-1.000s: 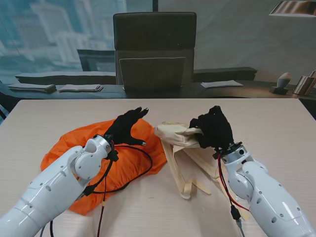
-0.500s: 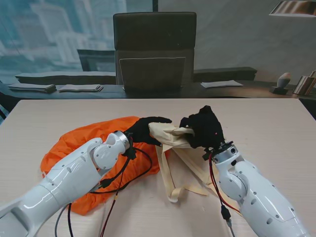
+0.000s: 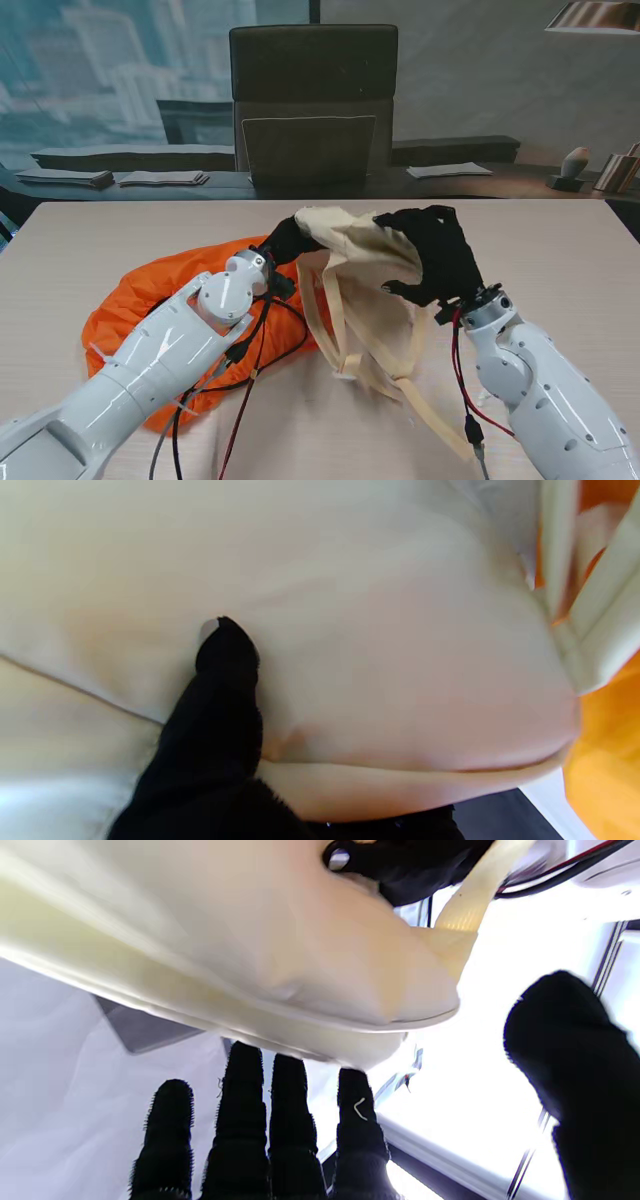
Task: Fit a rain cover over a backpack
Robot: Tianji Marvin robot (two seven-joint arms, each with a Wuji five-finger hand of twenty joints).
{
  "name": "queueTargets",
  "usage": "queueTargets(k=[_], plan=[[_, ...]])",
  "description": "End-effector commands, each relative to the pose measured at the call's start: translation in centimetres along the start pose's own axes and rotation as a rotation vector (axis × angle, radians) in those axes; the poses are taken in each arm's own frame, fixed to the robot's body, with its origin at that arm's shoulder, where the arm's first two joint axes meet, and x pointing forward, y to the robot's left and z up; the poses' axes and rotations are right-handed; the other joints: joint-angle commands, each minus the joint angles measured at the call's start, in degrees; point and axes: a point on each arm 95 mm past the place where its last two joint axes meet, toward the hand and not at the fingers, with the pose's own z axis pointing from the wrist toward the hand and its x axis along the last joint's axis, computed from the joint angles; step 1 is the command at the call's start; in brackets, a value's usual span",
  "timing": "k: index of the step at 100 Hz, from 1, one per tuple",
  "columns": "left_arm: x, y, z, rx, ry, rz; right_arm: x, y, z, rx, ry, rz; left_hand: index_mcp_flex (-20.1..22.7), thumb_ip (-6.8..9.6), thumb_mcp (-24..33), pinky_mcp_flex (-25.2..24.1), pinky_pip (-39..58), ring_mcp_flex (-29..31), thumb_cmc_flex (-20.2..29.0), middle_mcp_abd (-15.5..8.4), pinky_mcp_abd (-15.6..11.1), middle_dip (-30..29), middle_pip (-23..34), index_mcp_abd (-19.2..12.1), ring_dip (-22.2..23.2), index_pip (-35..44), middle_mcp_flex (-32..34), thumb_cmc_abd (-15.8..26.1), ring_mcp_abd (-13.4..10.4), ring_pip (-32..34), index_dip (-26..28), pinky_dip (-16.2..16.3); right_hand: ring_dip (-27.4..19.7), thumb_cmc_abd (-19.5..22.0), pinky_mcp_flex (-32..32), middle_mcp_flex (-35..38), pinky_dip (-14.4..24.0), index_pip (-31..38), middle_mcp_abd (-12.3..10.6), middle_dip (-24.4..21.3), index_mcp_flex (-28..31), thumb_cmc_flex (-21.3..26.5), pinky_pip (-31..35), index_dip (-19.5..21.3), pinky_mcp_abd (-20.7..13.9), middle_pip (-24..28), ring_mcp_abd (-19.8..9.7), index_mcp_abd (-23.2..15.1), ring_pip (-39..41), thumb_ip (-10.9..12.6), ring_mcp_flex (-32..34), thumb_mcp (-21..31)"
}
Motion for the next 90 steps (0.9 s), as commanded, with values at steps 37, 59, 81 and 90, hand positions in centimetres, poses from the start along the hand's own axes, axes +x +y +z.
queueTargets(k=[37,59,81,90], plan=[[2.5,-1.8,-1.0,0.141,0.096,-0.062,-4.5,-0.2,-3.7,-0.096,-0.197,0.029,-2.13,1.98,-1.51,3.69,1.67,3.71,6.29,-3.34,-3.43,6.77,7.87,-1.5,3.33,9.89,1.22,10.47,-0.19,5.89,7.0,0.91,-2.84,-2.76,-1.65,-7.28,1.82,1.08,1.14,-2.83,-7.11,-4.29,-4.44,-7.82,-2.14,-4.24,-0.5,5.86,-5.19,1.18,-6.0,1.5],[3.9,-2.7,-3.0,0.214,0.151,-0.112,-5.4,-2.2,-4.4,-0.079,-0.317,0.033,-2.27,1.94,-1.52,4.08,1.61,3.89,6.63,-3.2,-3.36,7.62,7.95,-1.14,3.54,9.92,1.13,10.62,-0.09,6.0,7.6,0.85,-4.37,-6.0,-1.45,-10.53,1.59,-2.62,2.88,-3.74,-7.31,-5.13,-5.9,-11.08,-3.42,-5.89,0.39,8.89,-8.02,0.48,-7.63,3.66],[4.3,-3.6,-5.0,0.253,0.178,-0.134,-5.0,-3.8,-4.0,-0.003,-0.407,0.116,-2.48,2.01,-1.49,4.93,1.69,4.31,7.17,-2.84,-3.09,8.13,7.85,-0.18,3.72,9.73,1.03,10.63,0.44,5.98,7.63,0.81,-5.39,-7.08,-1.44,-11.23,1.02,-4.14,4.28,-4.21,-7.29,-6.23,-6.68,-12.12,-4.1,-6.53,1.33,10.94,-9.9,-0.07,-8.36,4.72],[4.4,-3.5,-5.4,0.244,0.179,-0.157,-4.2,-4.5,-3.4,0.03,-0.415,0.172,-2.35,2.04,-1.54,5.26,1.73,4.72,7.15,-2.68,-2.97,8.12,7.71,0.09,3.77,9.68,1.2,10.68,0.47,6.0,7.54,0.8,-6.35,-8.36,-1.4,-11.27,0.43,-4.64,4.46,-4.37,-7.18,-6.17,-7.66,-12.13,-4.58,-6.68,1.4,10.85,-11.69,-0.22,-8.79,5.59]])
